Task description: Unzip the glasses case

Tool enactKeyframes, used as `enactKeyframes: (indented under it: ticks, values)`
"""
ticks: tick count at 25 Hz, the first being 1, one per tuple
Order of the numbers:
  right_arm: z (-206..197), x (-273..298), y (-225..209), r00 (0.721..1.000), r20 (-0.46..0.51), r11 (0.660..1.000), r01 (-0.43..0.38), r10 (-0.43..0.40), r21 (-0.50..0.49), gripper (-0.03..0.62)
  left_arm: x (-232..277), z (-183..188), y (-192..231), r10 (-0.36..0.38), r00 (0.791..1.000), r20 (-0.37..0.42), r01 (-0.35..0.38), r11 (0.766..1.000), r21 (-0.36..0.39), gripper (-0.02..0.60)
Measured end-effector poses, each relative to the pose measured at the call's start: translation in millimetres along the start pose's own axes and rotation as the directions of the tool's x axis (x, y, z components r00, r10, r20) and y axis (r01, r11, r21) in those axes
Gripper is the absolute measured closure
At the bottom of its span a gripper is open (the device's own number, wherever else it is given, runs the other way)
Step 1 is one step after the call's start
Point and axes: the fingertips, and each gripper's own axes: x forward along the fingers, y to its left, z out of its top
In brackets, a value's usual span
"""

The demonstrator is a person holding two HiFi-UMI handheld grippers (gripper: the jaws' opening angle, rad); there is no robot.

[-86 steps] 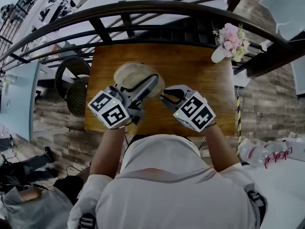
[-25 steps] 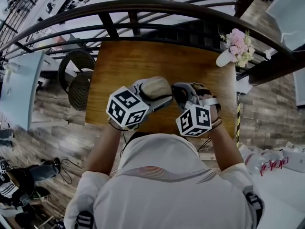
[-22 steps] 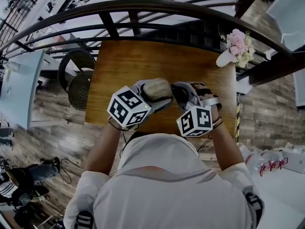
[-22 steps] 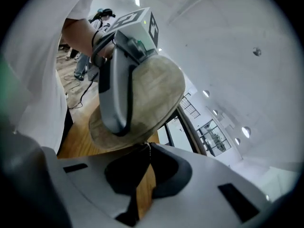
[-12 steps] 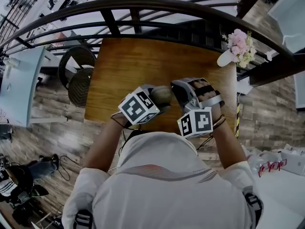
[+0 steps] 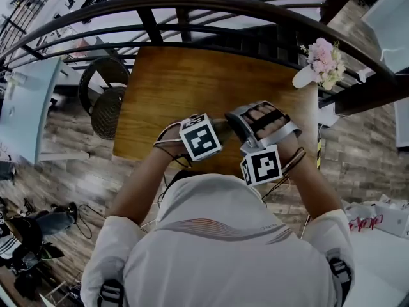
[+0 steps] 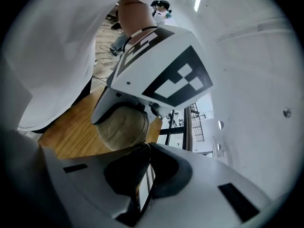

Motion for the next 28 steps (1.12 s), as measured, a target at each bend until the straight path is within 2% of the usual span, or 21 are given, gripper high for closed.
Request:
enactKeyframes:
  ticks: [7, 9, 12, 14, 16, 17, 19, 20, 21, 22, 25, 26, 28]
  values:
    - [7.7, 6.1, 13.0, 0.999, -0.002, 0.998, -0.054, 0.054, -0.027, 0.539, 19.9, -13.6, -9.6, -0.046, 0.993, -0.108, 0.049, 0.998, 0.03, 0.293]
    - [7.3, 6.7, 16.3, 0.998, -0.011, 0.998, -0.069, 0.069, -0.009, 0.539, 22.4, -14.0, -9.5, -0.035, 0.994, -0.101, 0.039, 0.999, 0.036, 0.293]
    - [4.7, 6.8, 11.0, 0.998, -0.021, 0.996, -0.061, 0.062, 0.058, 0.525, 19.6, -8.6, -5.5, -0.017, 1.0, -0.011, 0.017, 1.0, 0.012, 0.293]
    - [-2.3, 7.2, 2.6, 0.999, -0.032, 0.993, -0.039, 0.042, 0.109, 0.472, 21.1, -1.4, -1.1, 0.013, 0.997, 0.08, -0.012, 1.0, -0.02, 0.293]
    - [-14.8, 6.0, -5.4, 0.999, -0.049, 0.984, -0.005, 0.014, 0.18, 0.419, 15.4, 11.7, 6.5, 0.067, 0.978, 0.196, -0.054, 0.996, -0.069, 0.293]
    - [-22.0, 4.0, -9.5, 0.998, -0.056, 0.972, 0.02, -0.007, 0.235, 0.41, 7.3, 19.8, 9.4, 0.089, 0.961, 0.262, -0.064, 0.993, -0.102, 0.293]
    - [-37.8, -2.8, -19.9, 0.996, -0.065, 0.918, 0.084, -0.064, 0.388, 0.414, -14.4, 34.7, 18.7, 0.148, 0.906, 0.398, -0.086, 0.982, -0.169, 0.293]
    - [-46.5, -6.8, -25.9, 0.993, -0.066, 0.87, 0.119, -0.099, 0.478, 0.431, -26.7, 40.7, 25.9, 0.189, 0.869, 0.458, -0.104, 0.974, -0.203, 0.293]
    - [-55.6, -11.1, -31.7, 0.988, -0.068, 0.808, 0.151, -0.137, 0.569, 0.448, -39.9, 45.8, 33.6, 0.233, 0.827, 0.511, -0.126, 0.964, -0.234, 0.293]
    - [-64.8, -15.8, -36.9, 0.982, -0.071, 0.732, 0.177, -0.174, 0.658, 0.465, -54.0, 49.9, 41.2, 0.278, 0.782, 0.558, -0.149, 0.953, -0.265, 0.293]
    - [-88.5, -29.8, -47.2, 0.959, -0.092, 0.474, 0.215, -0.269, 0.854, 0.537, -99.5, 56.4, 60.3, 0.397, 0.639, 0.658, -0.193, 0.912, -0.363, 0.293]
    - [-94.9, -32.9, -47.6, 0.953, -0.1, 0.405, 0.215, -0.287, 0.889, 0.542, -114.9, 56.8, 65.3, 0.432, 0.592, 0.68, -0.202, 0.897, -0.394, 0.293]
    - [-107.5, -37.2, -44.6, 0.945, -0.113, 0.305, 0.21, -0.308, 0.929, 0.543, -143.1, 55.4, 73.6, 0.501, 0.505, 0.703, -0.236, 0.863, -0.446, 0.293]
